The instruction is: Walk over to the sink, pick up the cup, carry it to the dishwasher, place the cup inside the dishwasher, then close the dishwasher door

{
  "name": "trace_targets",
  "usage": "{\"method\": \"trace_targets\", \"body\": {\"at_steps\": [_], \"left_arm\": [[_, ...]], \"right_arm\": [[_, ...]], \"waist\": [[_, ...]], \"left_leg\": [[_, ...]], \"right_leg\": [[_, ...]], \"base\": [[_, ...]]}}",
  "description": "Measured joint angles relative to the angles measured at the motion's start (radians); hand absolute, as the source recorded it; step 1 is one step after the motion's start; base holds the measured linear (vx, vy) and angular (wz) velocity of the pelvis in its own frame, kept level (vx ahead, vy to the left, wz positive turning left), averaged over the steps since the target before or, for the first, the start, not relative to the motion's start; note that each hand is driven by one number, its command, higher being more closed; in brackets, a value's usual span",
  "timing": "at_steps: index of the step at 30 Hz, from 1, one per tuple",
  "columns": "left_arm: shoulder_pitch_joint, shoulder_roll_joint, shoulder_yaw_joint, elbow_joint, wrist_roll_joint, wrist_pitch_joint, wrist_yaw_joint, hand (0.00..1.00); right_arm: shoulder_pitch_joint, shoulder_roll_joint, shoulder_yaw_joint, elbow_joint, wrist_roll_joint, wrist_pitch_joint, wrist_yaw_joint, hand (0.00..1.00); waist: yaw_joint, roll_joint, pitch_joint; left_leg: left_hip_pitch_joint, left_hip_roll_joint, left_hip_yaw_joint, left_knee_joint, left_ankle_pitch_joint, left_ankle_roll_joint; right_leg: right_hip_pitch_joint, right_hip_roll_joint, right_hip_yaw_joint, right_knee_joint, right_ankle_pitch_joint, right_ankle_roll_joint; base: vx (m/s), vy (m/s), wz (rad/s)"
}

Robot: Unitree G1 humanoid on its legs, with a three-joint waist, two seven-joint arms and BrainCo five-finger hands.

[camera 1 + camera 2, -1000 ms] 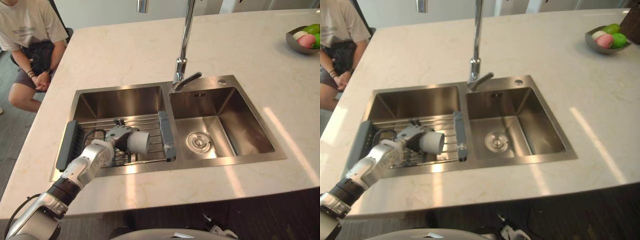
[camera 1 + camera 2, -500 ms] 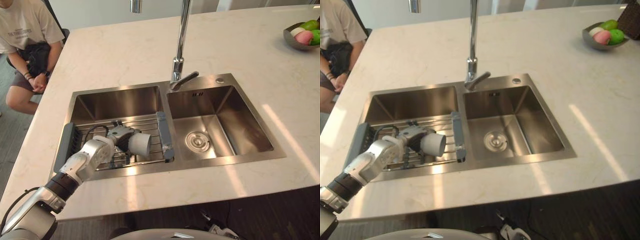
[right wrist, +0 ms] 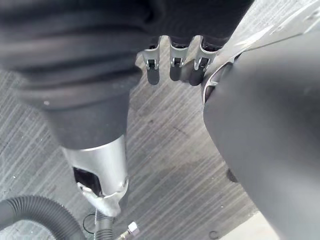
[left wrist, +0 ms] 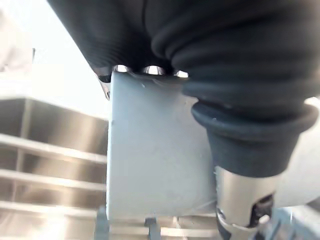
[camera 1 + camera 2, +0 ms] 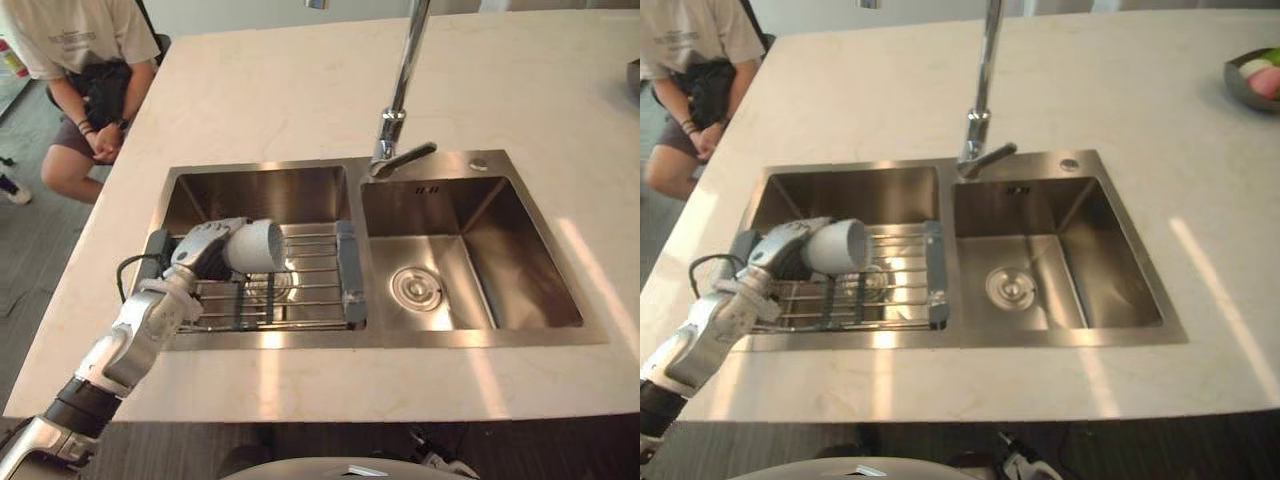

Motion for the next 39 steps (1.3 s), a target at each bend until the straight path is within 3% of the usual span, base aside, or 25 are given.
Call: {"method": "trace_targets", "body": {"at_steps": [3, 8, 10, 16, 19, 21, 22, 23, 24, 25, 26, 29, 30, 31, 32, 33, 34, 35, 37, 38, 39], "left_arm": [[0.035, -0.044, 0.122, -0.13, -0.073, -0.02, 0.05, 1.0], [0.095, -0.129, 0.281, -0.194, -0.21, -0.071, 0.122, 1.0], [0.14, -0.182, 0.356, -0.22, -0.322, -0.095, 0.131, 1.0], [0.241, -0.295, 0.544, -0.22, -0.458, -0.11, 0.225, 1.0], [0.303, -0.365, 0.615, -0.209, -0.469, -0.116, 0.245, 1.0], [0.338, -0.406, 0.64, -0.209, -0.492, -0.123, 0.248, 1.0], [0.361, -0.428, 0.653, -0.209, -0.499, -0.139, 0.247, 1.0], [0.369, -0.439, 0.658, -0.201, -0.501, -0.145, 0.247, 1.0], [0.383, -0.456, 0.669, -0.184, -0.512, -0.156, 0.247, 1.0], [0.412, -0.465, 0.698, -0.183, -0.519, -0.176, 0.25, 1.0], [0.423, -0.465, 0.714, -0.181, -0.519, -0.183, 0.255, 1.0], [0.423, -0.473, 0.728, -0.186, -0.521, -0.261, 0.276, 1.0], [0.423, -0.476, 0.698, -0.193, -0.525, -0.283, 0.275, 1.0], [0.367, -0.47, 0.636, -0.184, -0.525, -0.284, 0.265, 1.0], [0.333, -0.484, 0.62, -0.177, -0.525, -0.286, 0.255, 1.0], [0.264, -0.502, 0.626, -0.171, -0.528, -0.285, 0.243, 1.0], [0.209, -0.503, 0.605, -0.145, -0.533, -0.28, 0.235, 1.0], [0.196, -0.501, 0.587, -0.139, -0.538, -0.276, 0.233, 1.0], [0.214, -0.48, 0.525, -0.151, -0.539, -0.246, 0.223, 1.0], [0.217, -0.476, 0.512, -0.161, -0.541, -0.24, 0.219, 1.0], [0.218, -0.47, 0.48, -0.182, -0.548, -0.234, 0.199, 1.0]], "right_arm": [[0.004, 0.006, -0.034, 0.006, -0.002, 0.0, 0.002, 0.0], [0.005, 0.005, -0.081, 0.035, -0.021, -0.002, 0.006, 0.0], [0.009, 0.005, -0.104, 0.039, -0.04, -0.002, 0.012, 0.0], [0.015, 0.005, -0.107, 0.039, -0.133, 0.003, 0.039, 0.0], [0.028, -0.005, -0.103, 0.034, -0.147, 0.023, 0.04, 0.0], [0.039, -0.018, -0.105, 0.031, -0.161, 0.022, 0.037, 0.0], [0.051, -0.042, -0.107, 0.026, -0.168, 0.022, 0.037, 0.0], [0.053, -0.047, -0.106, 0.021, -0.17, 0.024, 0.037, 0.0], [0.066, -0.038, -0.105, 0.005, -0.17, 0.027, 0.04, 0.0], [0.052, -0.026, -0.107, 0.009, -0.176, 0.026, 0.044, 0.0], [0.045, -0.024, -0.106, 0.01, -0.176, 0.024, 0.045, 0.0], [0.042, -0.031, -0.104, -0.005, -0.176, -0.001, 0.044, 0.0], [0.045, -0.057, -0.099, -0.02, -0.175, -0.008, 0.044, 0.0], [0.049, -0.086, -0.102, -0.039, -0.174, -0.016, 0.043, 0.0], [0.037, -0.093, -0.105, -0.033, -0.174, -0.016, 0.044, 0.0], [0.005, -0.081, -0.111, -0.021, -0.173, -0.018, 0.043, 0.0], [0.005, -0.072, -0.104, -0.003, -0.168, -0.019, 0.039, 0.0], [0.004, -0.072, -0.105, 0.003, -0.167, -0.011, 0.037, 0.0], [0.046, -0.072, -0.098, -0.007, -0.17, -0.005, 0.022, 0.0], [0.055, -0.069, -0.097, -0.007, -0.17, -0.004, 0.021, 0.0], [0.079, -0.06, -0.097, -0.005, -0.17, -0.003, 0.016, 0.0]], "waist": [[0.03, 0.001, 0.0], [0.073, 0.012, -0.001], [0.098, 0.016, -0.001], [0.147, 0.022, 0.0], [0.155, 0.042, 0.009], [0.179, 0.07, 0.022], [0.19, 0.108, 0.029], [0.195, 0.12, 0.037], [0.196, 0.088, 0.037], [0.211, 0.063, 0.031], [0.218, 0.059, 0.032], [0.217, 0.078, 0.018], [0.207, 0.116, -0.005], [0.175, 0.13, -0.01], [0.15, 0.142, -0.013], [0.118, 0.135, -0.014], [0.103, 0.132, -0.005], [0.107, 0.13, -0.003], [0.114, 0.116, -0.002], [0.11, 0.123, -0.012], [0.104, 0.104, -0.03]], "left_leg": [[-0.017, -0.002, -0.036, 0.0, 0.013, -0.001], [-0.043, -0.003, -0.087, -0.001, 0.033, 0.0], [-0.056, -0.005, -0.11, 0.0, 0.044, 0.001], [-0.089, -0.013, -0.172, 0.0, 0.074, 0.002], [-0.12, -0.038, -0.225, 0.001, 0.139, 0.006], [-0.12, -0.06, -0.225, 0.001, 0.177, 0.019], [-0.121, -0.057, -0.211, 0.001, 0.138, 0.052], [-0.125, -0.057, -0.163, 0.014, 0.095, 0.09], [-0.171, -0.055, -0.004, 0.082, -0.082, 0.202], [-0.222, -0.036, 0.122, 0.192, -0.083, 0.216], [-0.239, -0.021, 0.173, 0.27, -0.086, 0.218], [-0.221, 0.069, 0.29, 0.559, -0.152, 0.224], [-0.221, 0.092, 0.329, 0.588, -0.15, 0.21], [-0.268, 0.062, 0.369, 0.536, -0.086, 0.28], [-0.276, 0.027, 0.332, 0.435, -0.033, 0.283], [-0.248, -0.015, 0.315, 0.311, -0.016, 0.292], [-0.191, 0.032, 0.411, 0.385, -0.104, 0.243], [-0.161, 0.028, 0.424, 0.352, -0.084, 0.195], [-0.079, -0.027, 0.447, 0.235, -0.055, 0.166], [-0.064, -0.044, 0.434, 0.192, -0.041, 0.153], [-0.036, -0.076, 0.389, 0.106, -0.032, 0.129]], "right_leg": [[-0.008, 0.0, -0.03, 0.031, -0.018, 0.001], [-0.022, 0.003, -0.07, 0.077, -0.045, 0.009], [-0.024, 0.006, -0.093, 0.09, -0.049, 0.009], [-0.023, 0.011, -0.158, 0.126, -0.067, 0.012], [-0.001, 0.006, -0.259, 0.19, -0.116, -0.001], [0.017, 0.005, -0.301, 0.24, -0.155, -0.013], [0.031, 0.013, -0.341, 0.282, -0.182, -0.015], [0.043, 0.007, -0.363, 0.289, -0.185, -0.016], [0.055, -0.016, -0.413, 0.251, -0.166, -0.031], [0.036, -0.059, -0.464, 0.253, -0.152, -0.038], [0.024, -0.071, -0.476, 0.255, -0.145, -0.039], [-0.009, -0.121, -0.54, 0.306, -0.125, -0.03], [-0.042, -0.124, -0.561, 0.394, -0.135, -0.046], [-0.129, -0.157, -0.522, 0.489, -0.178, -0.135], [-0.172, -0.108, -0.502, 0.449, -0.199, -0.156], [-0.246, -0.02, -0.455, 0.268, -0.115, -0.18], [-0.228, -0.042, -0.51, 0.285, -0.071, -0.13], [-0.23, -0.065, -0.523, 0.322, -0.076, -0.139], [-0.172, -0.106, -0.591, 0.379, -0.09, -0.147], [-0.16, -0.116, -0.608, 0.385, -0.096, -0.147], [-0.158, -0.144, -0.657, 0.386, -0.107, -0.126]], "base": [[-0.05, -0.039, 0.31], [-0.09, -0.027, 0.31], [-0.09, -0.009, 0.31], [-0.07, -0.018, 0.41], [-0.08, -0.022, 1.07], [-0.18, 0.012, 1.16], [-0.2, 0.015, 0.99], [-0.19, 0.016, 1.43], [-0.11, 0.041, 1.29], [-0.12, 0.045, 1.13], [-0.14, 0.041, 0.77], [-0.1, 0.037, 0.76], [-0.06, 0.109, 1.53], [-0.1, 0.108, 1.93], [-0.21, 0.081, 2.38], [-0.24, -0.015, 2.33], [-0.2, -0.033, 1.96], [-0.12, 0.006, 1.19], [-0.11, 0.067, 0.62], [-0.21, 0.049, 0.87], [-0.15, 0.034, 0.72]]}}
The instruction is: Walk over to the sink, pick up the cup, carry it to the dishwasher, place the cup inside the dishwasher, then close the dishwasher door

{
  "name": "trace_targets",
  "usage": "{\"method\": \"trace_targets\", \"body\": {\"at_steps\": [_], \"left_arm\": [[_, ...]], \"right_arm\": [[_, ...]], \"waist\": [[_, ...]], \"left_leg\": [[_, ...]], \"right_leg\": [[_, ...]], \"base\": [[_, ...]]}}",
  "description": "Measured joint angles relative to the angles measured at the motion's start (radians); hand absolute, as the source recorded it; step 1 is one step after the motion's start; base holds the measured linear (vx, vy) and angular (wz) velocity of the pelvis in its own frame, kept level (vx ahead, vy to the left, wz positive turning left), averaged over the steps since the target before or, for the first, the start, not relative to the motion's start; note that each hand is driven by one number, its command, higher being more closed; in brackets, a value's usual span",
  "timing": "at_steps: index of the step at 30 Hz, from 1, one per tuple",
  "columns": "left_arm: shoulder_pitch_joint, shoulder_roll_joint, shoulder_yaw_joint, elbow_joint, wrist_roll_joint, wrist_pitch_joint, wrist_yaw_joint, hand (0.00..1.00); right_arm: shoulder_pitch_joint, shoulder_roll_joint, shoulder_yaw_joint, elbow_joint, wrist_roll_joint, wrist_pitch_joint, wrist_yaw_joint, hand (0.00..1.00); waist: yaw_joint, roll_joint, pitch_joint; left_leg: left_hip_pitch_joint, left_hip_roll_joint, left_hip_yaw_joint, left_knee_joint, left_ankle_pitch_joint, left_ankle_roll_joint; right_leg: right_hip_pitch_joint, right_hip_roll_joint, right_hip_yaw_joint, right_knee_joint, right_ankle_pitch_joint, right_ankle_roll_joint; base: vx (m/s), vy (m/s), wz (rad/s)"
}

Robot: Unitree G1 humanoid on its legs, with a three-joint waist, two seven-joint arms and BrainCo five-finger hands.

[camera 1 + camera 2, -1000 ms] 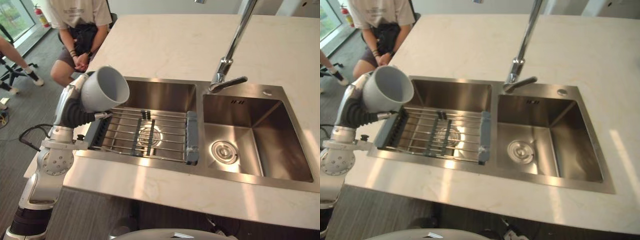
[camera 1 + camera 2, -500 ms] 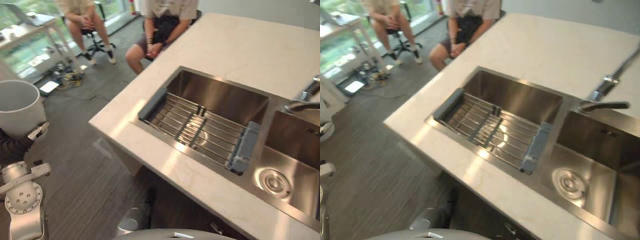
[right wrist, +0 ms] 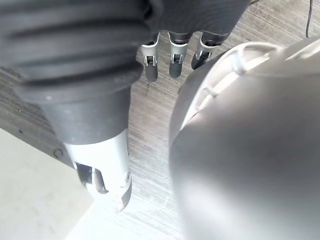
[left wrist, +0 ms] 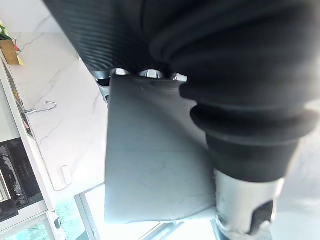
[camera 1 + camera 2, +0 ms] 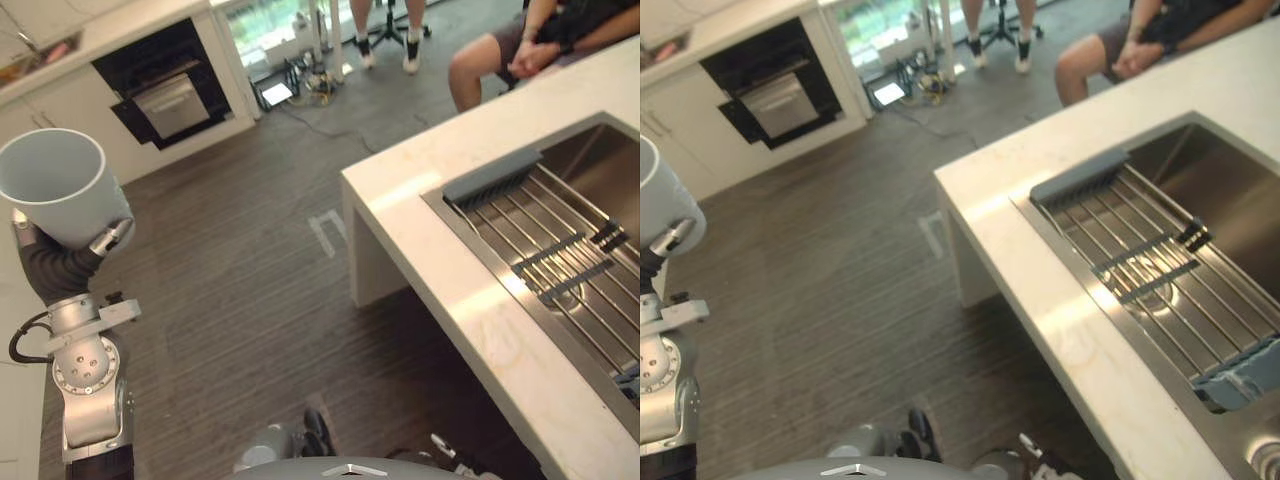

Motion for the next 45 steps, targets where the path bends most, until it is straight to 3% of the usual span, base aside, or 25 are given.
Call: {"method": "trace_targets", "body": {"at_steps": [1, 2, 3, 4, 5, 6, 7, 8, 10, 11, 12, 13, 14, 15, 17, 18, 20, 22, 23, 25, 29, 34, 39, 45], "left_arm": [[-0.001, 0.003, -0.016, -0.01, -0.005, 0.0, -0.007, 1.0], [0.006, 0.004, -0.04, -0.029, -0.012, 0.009, -0.019, 1.0], [0.008, 0.007, -0.06, -0.039, -0.02, 0.017, -0.037, 1.0], [0.005, 0.007, -0.067, -0.039, -0.02, 0.02, -0.044, 1.0], [0.005, 0.016, -0.095, -0.037, -0.04, 0.036, -0.06, 1.0], [0.006, 0.02, -0.109, -0.034, -0.05, 0.042, -0.064, 1.0], [0.006, 0.026, -0.159, -0.013, -0.072, 0.055, -0.07, 1.0], [-0.008, 0.029, -0.233, 0.035, -0.087, 0.055, -0.087, 1.0], [-0.011, 0.026, -0.28, 0.081, -0.087, 0.055, -0.105, 1.0], [-0.013, 0.022, -0.295, 0.122, -0.085, 0.056, -0.113, 1.0], [-0.03, 0.035, -0.315, 0.129, -0.083, 0.054, -0.111, 1.0], [-0.037, 0.032, -0.333, 0.152, -0.084, 0.055, -0.105, 1.0], [-0.037, 0.027, -0.346, 0.167, -0.083, 0.059, -0.105, 1.0], [-0.035, 0.024, -0.388, 0.174, -0.082, 0.064, -0.104, 1.0], [-0.035, 0.029, -0.421, 0.173, -0.061, 0.065, -0.109, 1.0], [-0.04, 0.03, -0.424, 0.162, -0.053, 0.074, -0.106, 1.0], [-0.024, 0.027, -0.423, 0.164, -0.055, 0.089, -0.102, 1.0], [-0.012, 0.03, -0.426, 0.163, -0.058, 0.101, -0.099, 1.0], [-0.008, 0.024, -0.428, 0.163, -0.058, 0.106, -0.1, 1.0], [0.0, 0.008, -0.455, 0.165, -0.065, 0.107, -0.108, 1.0], [-0.002, 0.007, -0.483, 0.167, -0.064, 0.099, -0.135, 1.0], [-0.007, 0.008, -0.482, 0.167, -0.067, 0.08, -0.165, 1.0], [-0.006, 0.01, -0.477, 0.167, -0.107, 0.08, -0.165, 1.0], [-0.006, 0.007, -0.456, 0.168, -0.129, 0.037, -0.155, 1.0]], "right_arm": [[0.003, 0.003, 0.001, 0.001, -0.001, -0.001, -0.009, 0.0], [0.006, 0.003, 0.012, -0.001, -0.007, -0.004, -0.023, 0.0], [0.011, -0.005, 0.018, -0.001, -0.008, -0.004, -0.028, 0.0], [0.01, -0.005, 0.02, 0.0, -0.008, -0.004, -0.032, 0.0], [0.011, 0.0, 0.028, -0.002, -0.008, -0.007, -0.046, 0.0], [0.012, 0.005, 0.024, -0.002, -0.008, -0.011, -0.045, 0.0], [0.028, 0.025, -0.008, -0.009, -0.008, -0.016, -0.035, 0.0], [0.052, 0.065, -0.036, -0.007, -0.007, -0.021, -0.024, 0.0], [0.073, 0.105, -0.059, 0.001, -0.004, -0.021, -0.016, 0.0], [0.085, 0.136, -0.082, 0.011, -0.007, -0.023, -0.012, 0.0], [0.109, 0.16, -0.066, 0.013, -0.005, -0.033, -0.002, 0.0], [0.114, 0.159, -0.061, 0.014, -0.008, -0.041, -0.002, 0.0], [0.122, 0.162, -0.053, 0.016, -0.008, -0.042, 0.0, 0.0], [0.135, 0.16, -0.048, 0.01, -0.008, -0.048, 0.002, 0.0], [0.126, 0.162, -0.039, 0.013, -0.018, -0.048, 0.001, 0.0], [0.114, 0.148, -0.017, 0.019, -0.029, -0.042, -0.001, 0.0], [0.108, 0.126, 0.027, 0.02, -0.038, -0.024, -0.001, 0.0], [0.083, 0.105, 0.075, 0.017, -0.036, 0.003, 0.0, 0.0], [0.068, 0.098, 0.081, 0.017, -0.034, 0.014, 0.001, 0.0], [0.032, 0.083, 0.118, 0.001, -0.002, 0.029, 0.005, 0.0], [-0.008, 0.062, 0.147, -0.002, 0.045, 0.043, 0.008, 0.0], [-0.013, 0.055, 0.145, 0.0, 0.116, 0.036, 0.008, 0.0], [-0.006, 0.063, 0.14, -0.001, 0.137, 0.038, 0.012, 0.0], [-0.001, 0.065, 0.105, 0.002, 0.155, 0.038, 0.033, 0.0]], "waist": [[0.0, 0.0, -0.002], [-0.004, 0.001, -0.001], [-0.018, 0.013, -0.001], [-0.019, 0.012, 0.001], [-0.011, 0.005, 0.005], [-0.009, 0.005, 0.006], [-0.026, -0.011, 0.009], [-0.049, -0.01, 0.016], [-0.066, -0.025, 0.017], [-0.078, -0.089, 0.012], [-0.075, -0.108, 0.03], [-0.07, -0.13, 0.04], [-0.072, -0.129, 0.037], [-0.077, -0.115, 0.029], [-0.074, -0.125, 0.015], [-0.075, -0.134, 0.011], [-0.065, -0.136, 0.01], [-0.059, -0.141, 0.005], [-0.065, -0.149, -0.003], [-0.056, -0.124, -0.007], [-0.073, -0.113, -0.009], [-0.086, -0.097, -0.012], [-0.097, -0.097, -0.011], [-0.107, -0.084, -0.02]], "left_leg": [[0.003, 0.008, 0.024, 0.018, -0.05, 0.026], [0.009, 0.038, 0.06, 0.066, -0.117, -0.006], [0.049, 0.074, 0.075, 0.036, -0.107, -0.04], [0.06, 0.07, 0.077, 0.017, -0.109, -0.032], [0.056, 0.05, 0.05, -0.003, -0.088, 0.009], [0.061, 0.036, 0.024, -0.012, -0.087, 0.013], [0.058, 0.01, -0.062, -0.014, -0.075, 0.043], [0.033, -0.008, -0.19, -0.023, -0.058, 0.054], [0.042, -0.027, -0.255, -0.068, -0.08, 0.045], [0.039, -0.051, -0.237, -0.031, -0.129, 0.021], [-0.023, -0.004, -0.263, 0.195, -0.24, 0.035], [-0.02, -0.045, -0.315, 0.224, -0.25, 0.037], [-0.02, -0.057, -0.346, 0.223, -0.244, 0.035], [-0.026, -0.063, -0.396, 0.199, -0.232, 0.034], [0.01, -0.061, -0.394, 0.11, -0.231, 0.015], [0.013, -0.037, -0.338, 0.095, -0.178, -0.001], [0.016, -0.044, -0.339, 0.112, -0.17, 0.01], [0.0, -0.041, -0.356, 0.141, -0.178, -0.002], [-0.003, -0.031, -0.361, 0.158, -0.186, -0.013], [-0.035, 0.014, -0.352, 0.197, -0.193, -0.035], [-0.009, 0.055, -0.321, 0.158, -0.181, -0.063], [0.007, 0.068, -0.264, 0.121, -0.169, -0.064], [0.047, 0.055, -0.216, 0.071, -0.142, -0.051], [0.112, 0.05, -0.156, -0.006, -0.117, -0.063]], "right_leg": [[-0.003, -0.009, -0.018, 0.008, 0.006, 0.005], [0.006, -0.024, -0.045, 0.01, 0.027, 0.01], [0.027, -0.021, -0.076, 0.003, 0.05, 0.016], [0.033, -0.031, -0.084, 0.006, 0.061, 0.021], [0.032, -0.035, -0.053, 0.019, 0.102, -0.014], [0.025, -0.047, 0.002, 0.039, 0.11, -0.035], [-0.013, -0.06, 0.158, 0.098, 0.106, -0.103], [-0.046, 0.035, 0.45, 0.07, 0.019, -0.064], [-0.042, 0.113, 0.615, 0.029, -0.009, -0.03], [-0.043, 0.116, 0.749, -0.02, -0.023, 0.012], [-0.04, 0.109, 0.82, -0.017, -0.044, 0.053], [-0.038, 0.089, 0.9, -0.02, -0.054, 0.064], [-0.035, 0.096, 0.923, -0.02, -0.056, 0.069], [-0.036, 0.124, 0.944, -0.029, -0.055, 0.072], [-0.035, 0.138, 0.937, -0.102, -0.035, 0.091], [-0.032, 0.148, 0.92, -0.127, -0.026, 0.085], [-0.03, 0.15, 0.903, -0.147, 0.007, 0.077], [-0.03, 0.179, 0.883, -0.196, 0.102, 0.045], [-0.026, 0.188, 0.881, -0.205, 0.118, 0.064], [-0.019, 0.232, 0.88, -0.262, 0.149, 0.055], [-0.002, 0.268, 0.886, -0.297, 0.166, 0.034], [-0.002, 0.272, 0.906, -0.324, 0.191, 0.036], [0.012, 0.263, 0.946, -0.366, 0.229, 0.049], [0.017, 0.258, 0.972, -0.406, 0.246, 0.06]], "base": [[-0.17, 0.052, 0.86], [-0.01, 0.075, 0.86], [0.01, 0.07, 0.88], [-0.05, 0.179, 0.84], [-0.08, 0.191, 0.61], [-0.12, 0.267, 1.17], [-0.07, 0.173, 2.12], [-0.07, 0.129, 2.48], [-0.02, 0.044, 2.05], [0.06, 0.031, 2.05], [0.11, -0.018, 1.99], [0.08, -0.046, 1.46], [0.06, -0.034, 1.38], [0.02, 0.012, 1.53], [0.08, -0.048, 1.33], [0.09, -0.113, 0.99], [0.09, -0.114, 0.66], [0.07, -0.135, 0.3], [0.04, -0.169, 0.15], [0.05, -0.18, -0.06], [0.01, -0.155, -0.13], [-0.04, -0.016, -0.14], [-0.07, 0.052, -0.25], [-0.06, 0.022, -0.35]]}}
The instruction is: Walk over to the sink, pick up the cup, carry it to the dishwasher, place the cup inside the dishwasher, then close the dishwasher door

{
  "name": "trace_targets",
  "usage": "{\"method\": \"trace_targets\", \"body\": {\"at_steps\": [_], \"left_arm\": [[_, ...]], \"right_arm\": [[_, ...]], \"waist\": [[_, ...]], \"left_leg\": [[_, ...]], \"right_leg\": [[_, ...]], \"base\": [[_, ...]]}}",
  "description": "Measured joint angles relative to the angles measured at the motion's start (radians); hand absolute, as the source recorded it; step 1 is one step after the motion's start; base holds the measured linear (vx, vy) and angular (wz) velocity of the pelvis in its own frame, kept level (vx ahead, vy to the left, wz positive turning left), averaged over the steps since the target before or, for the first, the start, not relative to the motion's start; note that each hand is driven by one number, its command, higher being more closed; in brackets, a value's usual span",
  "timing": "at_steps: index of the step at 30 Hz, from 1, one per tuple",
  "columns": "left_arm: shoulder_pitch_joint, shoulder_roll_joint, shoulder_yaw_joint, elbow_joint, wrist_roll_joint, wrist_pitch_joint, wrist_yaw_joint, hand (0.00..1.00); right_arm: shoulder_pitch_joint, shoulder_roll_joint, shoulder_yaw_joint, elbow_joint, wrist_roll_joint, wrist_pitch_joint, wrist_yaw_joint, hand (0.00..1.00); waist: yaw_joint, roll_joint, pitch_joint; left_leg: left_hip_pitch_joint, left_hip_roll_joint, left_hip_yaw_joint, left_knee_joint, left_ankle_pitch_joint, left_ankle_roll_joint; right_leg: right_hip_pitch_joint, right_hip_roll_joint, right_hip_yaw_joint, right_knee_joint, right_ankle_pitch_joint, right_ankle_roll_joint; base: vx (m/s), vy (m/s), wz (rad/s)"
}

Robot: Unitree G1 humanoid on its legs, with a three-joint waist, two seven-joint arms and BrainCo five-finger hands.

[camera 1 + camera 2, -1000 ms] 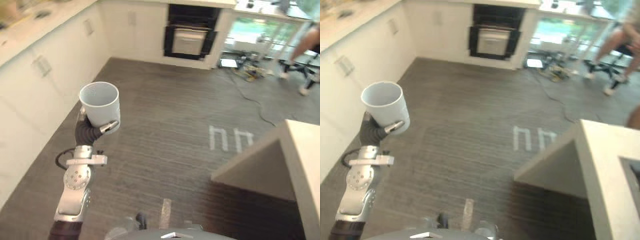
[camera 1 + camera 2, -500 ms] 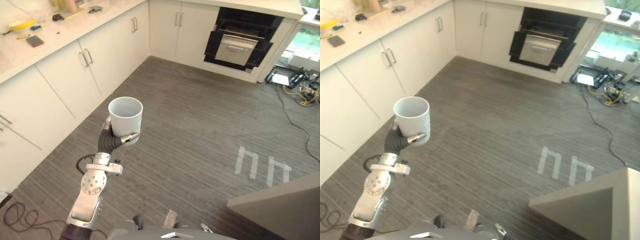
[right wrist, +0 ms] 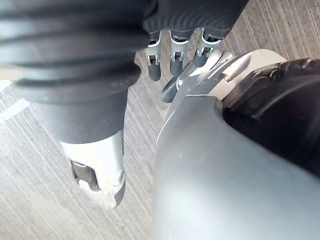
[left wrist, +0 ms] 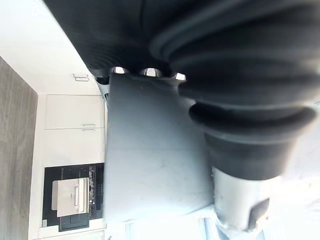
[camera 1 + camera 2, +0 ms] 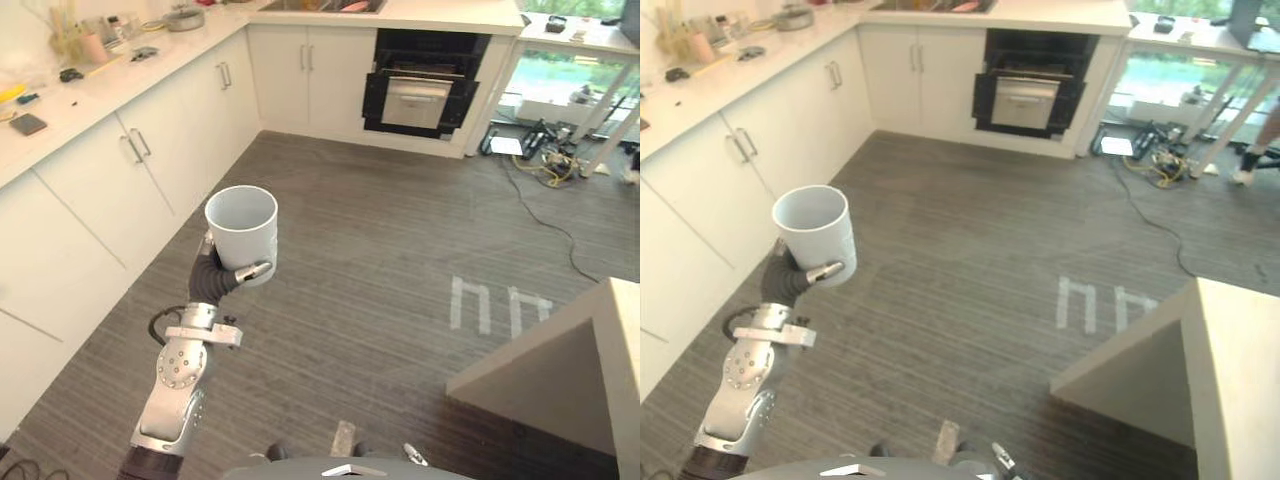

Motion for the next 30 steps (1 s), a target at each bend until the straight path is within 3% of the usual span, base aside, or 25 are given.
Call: {"method": "trace_targets", "body": {"at_steps": [6, 11, 13, 14, 15, 22, 30], "left_arm": [[-0.001, 0.003, -0.01, 0.005, -0.006, 0.0, 0.013, 1.0], [-0.006, 0.003, -0.028, 0.008, -0.009, 0.005, 0.014, 1.0], [-0.004, 0.002, -0.033, 0.008, -0.003, 0.007, 0.014, 1.0], [0.001, 0.003, -0.033, 0.008, 0.003, 0.014, 0.02, 1.0], [0.004, 0.012, -0.049, 0.017, 0.003, 0.073, 0.057, 1.0], [0.006, 0.008, -0.048, 0.035, -0.002, 0.072, 0.053, 1.0], [0.019, -0.041, -0.003, 0.141, -0.144, 0.066, 0.027, 1.0]], "right_arm": [[0.007, 0.0, -0.08, 0.008, -0.003, -0.004, 0.032, 0.0], [0.007, 0.018, -0.09, 0.029, -0.007, -0.018, 0.033, 0.0], [0.005, 0.026, -0.098, 0.035, -0.031, -0.019, 0.033, 0.0], [0.01, 0.024, -0.098, 0.038, -0.051, -0.018, 0.031, 0.0], [0.005, 0.03, -0.074, 0.042, -0.123, -0.016, 0.059, 0.0], [0.008, 0.03, -0.075, 0.044, -0.121, -0.018, 0.062, 0.0], [-0.005, 0.032, -0.076, 0.048, -0.063, -0.069, 0.08, 0.0]], "waist": [[-0.005, 0.021, -0.019], [-0.013, 0.004, -0.029], [-0.009, -0.002, -0.03], [0.004, -0.004, -0.031], [0.009, -0.046, -0.058], [0.003, -0.049, -0.053], [0.011, -0.047, -0.043]], "left_leg": [[0.049, -0.001, 0.064, -0.023, 0.001, -0.003], [0.073, 0.001, 0.085, -0.02, -0.013, -0.007], [0.088, 0.005, 0.11, -0.021, -0.017, -0.009], [0.103, 0.011, 0.135, -0.022, -0.022, -0.015], [0.118, -0.005, 0.104, -0.043, -0.025, -0.018], [0.114, -0.009, 0.095, -0.044, -0.026, -0.018], [0.082, -0.038, 0.008, -0.028, -0.055, -0.012]], "right_leg": [[0.018, 0.006, 0.065, -0.046, 0.046, 0.005], [0.026, 0.011, 0.106, -0.066, 0.058, 0.008], [0.027, 0.001, 0.081, -0.066, 0.037, 0.011], [0.029, -0.023, -0.021, -0.066, 0.035, 0.011], [0.025, -0.046, -0.08, -0.066, 0.079, 0.025], [0.024, -0.044, -0.086, -0.066, 0.078, 0.023], [-0.002, -0.046, -0.08, -0.066, 0.087, 0.009]], "base": [[0.03, 0.008, -0.4], [-0.01, -0.009, -0.28], [-0.05, -0.009, -0.39], [-0.04, 0.005, -0.38], [-0.03, 0.005, -0.28], [0.0, 0.0, 0.03], [-0.01, -0.009, 0.0]]}}
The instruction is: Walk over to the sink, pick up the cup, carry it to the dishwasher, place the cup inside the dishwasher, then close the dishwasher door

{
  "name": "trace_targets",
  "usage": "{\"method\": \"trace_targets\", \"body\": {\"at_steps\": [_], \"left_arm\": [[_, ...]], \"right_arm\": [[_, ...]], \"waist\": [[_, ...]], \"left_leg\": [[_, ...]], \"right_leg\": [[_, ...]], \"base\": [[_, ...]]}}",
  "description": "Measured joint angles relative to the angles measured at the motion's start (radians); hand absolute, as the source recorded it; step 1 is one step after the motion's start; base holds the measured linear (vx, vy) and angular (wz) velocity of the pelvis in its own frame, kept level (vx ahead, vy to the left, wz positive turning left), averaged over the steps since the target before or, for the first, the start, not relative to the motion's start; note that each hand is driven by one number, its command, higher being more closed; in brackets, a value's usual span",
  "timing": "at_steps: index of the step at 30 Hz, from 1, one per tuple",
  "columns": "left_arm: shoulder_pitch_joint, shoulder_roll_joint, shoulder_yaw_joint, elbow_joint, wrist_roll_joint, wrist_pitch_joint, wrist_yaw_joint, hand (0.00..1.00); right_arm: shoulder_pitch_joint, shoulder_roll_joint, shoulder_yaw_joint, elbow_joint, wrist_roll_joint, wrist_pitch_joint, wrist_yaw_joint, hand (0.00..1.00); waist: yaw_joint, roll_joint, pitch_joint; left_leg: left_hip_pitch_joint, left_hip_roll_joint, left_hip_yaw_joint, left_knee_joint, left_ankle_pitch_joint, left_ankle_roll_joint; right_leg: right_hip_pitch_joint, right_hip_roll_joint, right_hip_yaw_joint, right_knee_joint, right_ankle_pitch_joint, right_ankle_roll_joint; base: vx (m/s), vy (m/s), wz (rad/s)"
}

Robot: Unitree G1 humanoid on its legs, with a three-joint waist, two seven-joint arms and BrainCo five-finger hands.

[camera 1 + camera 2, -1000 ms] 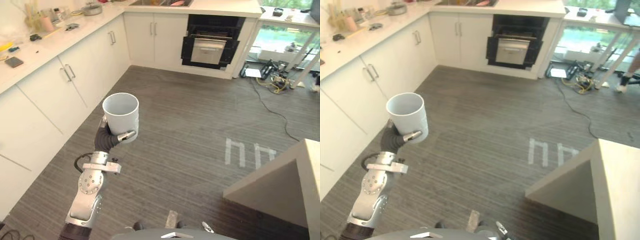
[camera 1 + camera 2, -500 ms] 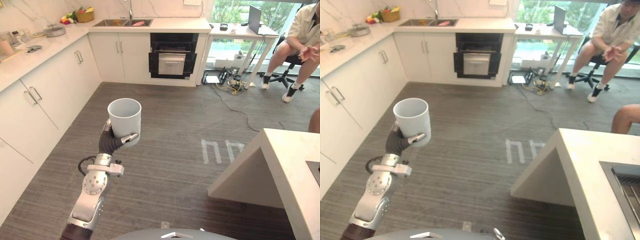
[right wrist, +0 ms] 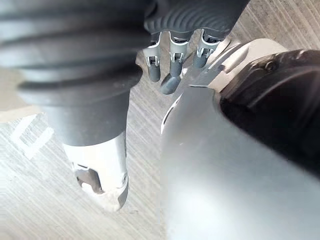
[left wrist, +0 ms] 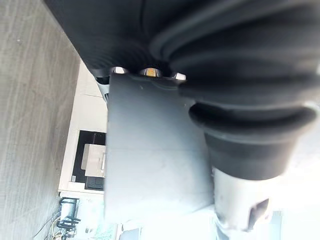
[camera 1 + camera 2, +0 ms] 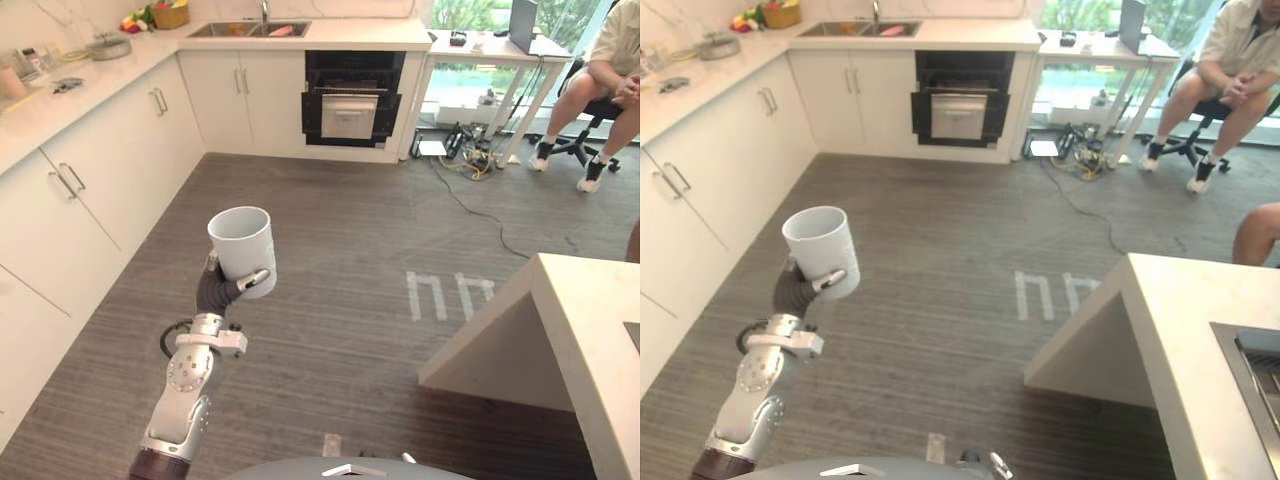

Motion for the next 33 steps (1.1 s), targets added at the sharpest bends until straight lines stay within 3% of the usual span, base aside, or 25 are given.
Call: {"method": "trace_targets", "body": {"at_steps": [4, 6, 7, 9, 11, 12, 13, 14, 15, 16, 17, 18, 19, 21, 23, 24, 25, 26, 27, 29, 30, 31, 33], "left_arm": [[0.002, -0.024, 0.051, 0.015, -0.031, 0.0, -0.001, 1.0], [0.001, -0.037, 0.055, 0.014, -0.031, 0.002, -0.005, 1.0], [-0.003, -0.056, 0.051, 0.013, -0.029, 0.002, -0.019, 1.0], [-0.008, -0.075, 0.042, 0.013, -0.028, 0.009, -0.019, 1.0], [-0.022, -0.076, 0.031, 0.015, -0.03, 0.024, -0.016, 1.0], [-0.021, -0.076, 0.031, 0.016, -0.031, 0.025, -0.015, 1.0], [-0.021, -0.075, 0.032, 0.016, -0.031, 0.023, -0.017, 1.0], [-0.021, -0.074, 0.032, 0.016, -0.031, 0.023, -0.019, 1.0], [-0.021, -0.073, 0.031, 0.016, -0.03, 0.021, -0.027, 1.0], [-0.023, -0.071, 0.027, 0.016, -0.029, 0.021, -0.034, 1.0], [-0.035, -0.06, 0.005, 0.016, -0.028, 0.02, -0.04, 1.0], [-0.041, -0.06, -0.002, 0.016, -0.028, 0.02, -0.04, 1.0], [-0.053, -0.063, -0.018, 0.015, -0.029, 0.02, -0.04, 1.0], [-0.043, -0.074, -0.034, 0.013, -0.029, 0.02, -0.043, 1.0], [-0.043, -0.098, -0.037, 0.01, -0.031, 0.022, -0.055, 1.0], [-0.045, -0.106, -0.038, 0.01, -0.031, 0.023, -0.063, 1.0], [-0.046, -0.109, -0.04, 0.01, -0.031, 0.023, -0.067, 1.0], [-0.033, -0.111, -0.05, 0.011, -0.031, 0.026, -0.067, 1.0], [-0.022, -0.112, -0.067, 0.011, -0.031, 0.026, -0.065, 1.0], [-0.018, -0.117, -0.089, 0.011, -0.031, 0.023, -0.065, 1.0], [-0.012, -0.137, -0.092, 0.011, -0.03, 0.021, -0.065, 1.0], [-0.009, -0.161, -0.076, 0.009, -0.03, 0.02, -0.069, 1.0], [0.002, -0.167, -0.053, 0.004, -0.03, 0.021, -0.078, 1.0]], "right_arm": [[-0.022, -0.002, 0.0, -0.001, -0.004, -0.015, -0.006, 0.0], [-0.032, -0.003, -0.001, -0.001, -0.007, -0.034, -0.007, 0.0], [-0.034, -0.003, -0.002, -0.004, -0.004, -0.047, -0.009, 0.0], [-0.034, -0.004, -0.002, -0.017, 0.002, -0.072, -0.02, 0.0], [-0.033, -0.007, 0.0, -0.025, 0.002, -0.076, -0.024, 0.0], [-0.03, -0.003, 0.0, -0.019, 0.002, -0.075, -0.024, 0.0], [-0.003, 0.016, -0.002, -0.013, 0.012, -0.077, -0.021, 0.0], [-0.001, 0.018, -0.003, -0.013, 0.012, -0.078, -0.021, 0.0], [0.011, 0.029, -0.008, -0.013, 0.019, -0.078, -0.02, 0.0], [0.014, 0.033, -0.022, -0.016, 0.021, -0.078, -0.02, 0.0], [0.016, 0.039, -0.035, -0.016, 0.02, -0.077, -0.022, 0.0], [0.017, 0.042, -0.036, -0.016, 0.02, -0.076, -0.023, 0.0], [0.028, 0.053, -0.035, -0.035, 0.02, -0.073, -0.025, 0.0], [0.073, 0.067, -0.039, -0.063, 0.02, -0.062, -0.029, 0.0], [0.095, 0.054, -0.039, -0.113, 0.019, -0.04, -0.03, 0.0], [0.115, 0.046, -0.038, -0.139, 0.02, -0.034, -0.029, 0.0], [0.109, 0.044, -0.036, -0.138, 0.019, -0.032, -0.032, 0.0], [0.11, 0.05, -0.031, -0.139, 0.019, -0.027, -0.033, 0.0], [0.123, 0.057, -0.037, -0.146, 0.02, -0.027, -0.033, 0.0], [0.137, 0.055, -0.041, -0.161, 0.017, -0.03, -0.032, 0.0], [0.144, 0.05, -0.047, -0.167, 0.01, -0.035, -0.03, 0.0], [0.134, 0.037, -0.039, -0.168, 0.007, -0.042, -0.034, 0.0], [0.125, 0.036, -0.036, -0.162, 0.021, -0.054, -0.037, 0.0]], "waist": [[0.008, 0.003, -0.001], [0.006, 0.016, 0.0], [0.003, 0.026, 0.009], [-0.001, 0.032, 0.027], [-0.016, 0.025, 0.078], [-0.018, 0.012, 0.086], [-0.022, 0.004, 0.086], [-0.023, 0.004, 0.086], [-0.033, 0.014, 0.091], [-0.037, 0.019, 0.092], [-0.039, 0.021, 0.091], [-0.039, 0.02, 0.093], [-0.04, 0.0, 0.107], [-0.037, -0.007, 0.109], [-0.044, 0.04, 0.09], [-0.052, 0.061, 0.077], [-0.049, 0.063, 0.076], [-0.044, 0.045, 0.072], [-0.042, 0.046, 0.06], [-0.042, 0.056, 0.05], [-0.034, 0.063, 0.051], [-0.022, 0.085, 0.069], [-0.005, 0.078, 0.084]], "left_leg": [[-0.005, -0.002, -0.008, 0.048, -0.038, 0.017], [-0.017, -0.005, -0.025, 0.082, -0.082, 0.036], [-0.017, -0.009, -0.051, 0.097, -0.104, 0.057], [-0.003, -0.015, -0.057, 0.123, -0.119, 0.058], [0.046, -0.028, -0.06, 0.167, -0.161, 0.081], [0.061, -0.029, -0.061, 0.167, -0.173, 0.088], [0.093, -0.028, -0.068, 0.168, -0.192, 0.083], [0.096, -0.027, -0.068, 0.168, -0.194, 0.083], [0.107, -0.007, -0.069, 0.18, -0.212, 0.077], [0.108, 0.002, -0.07, 0.186, -0.217, 0.073], [0.111, 0.012, -0.072, 0.202, -0.236, 0.054], [0.117, 0.014, -0.075, 0.207, -0.245, 0.047], [0.142, 0.019, -0.09, 0.222, -0.272, 0.026], [0.199, 0.037, -0.106, 0.23, -0.33, 0.001], [0.241, 0.096, -0.117, 0.202, -0.377, 0.02], [0.259, 0.114, -0.137, 0.191, -0.371, 0.047], [0.255, 0.118, -0.153, 0.218, -0.333, 0.047], [0.225, 0.126, -0.164, 0.323, -0.284, 0.067], [0.178, 0.14, -0.175, 0.45, -0.233, 0.062], [0.073, 0.185, -0.203, 0.668, -0.111, -0.035], [-0.032, 0.229, -0.227, 0.864, 0.046, -0.057], [-0.165, 0.281, -0.226, 1.124, 0.03, -0.015], [-0.291, 0.28, -0.225, 1.252, -0.023, 0.033]], "right_leg": [[0.003, -0.001, 0.019, 0.003, 0.0, -0.001], [-0.02, -0.006, 0.021, 0.064, -0.029, -0.002], [-0.063, -0.015, 0.012, 0.186, -0.085, 0.001], [-0.149, -0.039, -0.023, 0.416, -0.15, -0.023], [-0.29, -0.103, -0.038, 0.795, -0.161, -0.076], [-0.309, -0.106, -0.036, 0.845, -0.182, -0.076], [-0.336, -0.091, -0.052, 0.851, -0.235, -0.065], [-0.338, -0.088, -0.054, 0.842, -0.238, -0.064], [-0.344, -0.039, -0.079, 0.664, -0.232, -0.054], [-0.341, -0.016, -0.083, 0.567, -0.209, -0.049], [-0.335, 0.026, -0.074, 0.321, -0.118, -0.044], [-0.332, 0.035, -0.063, 0.247, -0.091, -0.043], [-0.314, 0.036, -0.058, 0.176, -0.078, -0.046], [-0.3, 0.046, -0.067, 0.218, -0.024, -0.091], [-0.343, 0.087, -0.083, 0.356, 0.009, -0.116], [-0.371, 0.102, -0.103, 0.448, -0.046, -0.147], [-0.38, 0.101, -0.106, 0.491, -0.083, -0.15], [-0.385, 0.097, -0.098, 0.553, -0.139, -0.155], [-0.364, 0.102, -0.104, 0.572, -0.191, -0.156], [-0.322, 0.123, -0.117, 0.557, -0.237, -0.166], [-0.272, 0.152, -0.119, 0.515, -0.256, -0.181], [-0.185, 0.193, -0.116, 0.464, -0.271, -0.196], [-0.102, 0.207, -0.108, 0.419, -0.292, -0.201]], "base": [[0.0, -0.002, -0.21], [0.0, 0.023, -0.09], [0.0, 0.036, -0.05], [-0.01, 0.048, -0.06], [-0.02, 0.065, -0.02], [0.11, 0.015, 0.07], [0.16, -0.023, 0.06], [0.24, -0.058, 0.14], [0.19, -0.067, 0.12], [0.36, -0.14, 0.18], [0.26, -0.109, 0.15], [0.41, -0.219, 0.28], [0.38, -0.236, 0.38], [0.46, -0.257, 0.25], [0.52, -0.29, 0.22], [0.47, -0.294, 0.19], [0.43, -0.331, -0.03], [0.42, -0.374, -0.1], [0.41, -0.383, 0.02], [0.36, -0.265, 0.17], [0.58, -0.277, 0.06], [0.57, -0.249, 0.04], [0.48, -0.157, -0.15]]}}
